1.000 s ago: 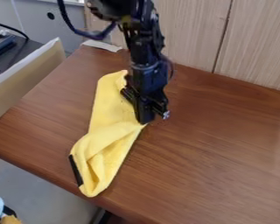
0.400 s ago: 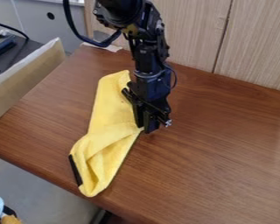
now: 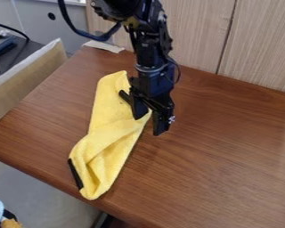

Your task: Fold the cloth from left to right

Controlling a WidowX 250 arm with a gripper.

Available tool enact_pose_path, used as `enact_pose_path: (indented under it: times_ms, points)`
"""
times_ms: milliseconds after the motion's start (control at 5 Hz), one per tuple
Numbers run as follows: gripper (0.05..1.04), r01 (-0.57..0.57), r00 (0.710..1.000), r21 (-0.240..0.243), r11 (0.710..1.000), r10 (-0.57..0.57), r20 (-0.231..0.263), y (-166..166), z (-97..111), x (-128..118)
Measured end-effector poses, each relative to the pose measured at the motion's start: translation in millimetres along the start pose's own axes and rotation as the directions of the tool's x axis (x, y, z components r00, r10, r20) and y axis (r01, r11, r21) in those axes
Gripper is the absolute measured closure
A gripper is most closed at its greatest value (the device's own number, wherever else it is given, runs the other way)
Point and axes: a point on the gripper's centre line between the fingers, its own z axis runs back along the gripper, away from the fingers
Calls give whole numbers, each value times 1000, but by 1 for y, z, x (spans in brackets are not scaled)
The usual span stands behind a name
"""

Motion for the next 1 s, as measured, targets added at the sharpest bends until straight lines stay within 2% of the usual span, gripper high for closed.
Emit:
enact_pose_path:
  times_ms: [200,400,800,1000]
  points:
    - [79,-1,1000,-1,1000,1,-5,1,2,-2]
    - [83,3,1000,-6,1000,-3,24,1,22,0]
    - [83,7,989,87,996,-20,150,1,78,0]
    - [83,51,978,105,993,-71,196,4,99,-3]
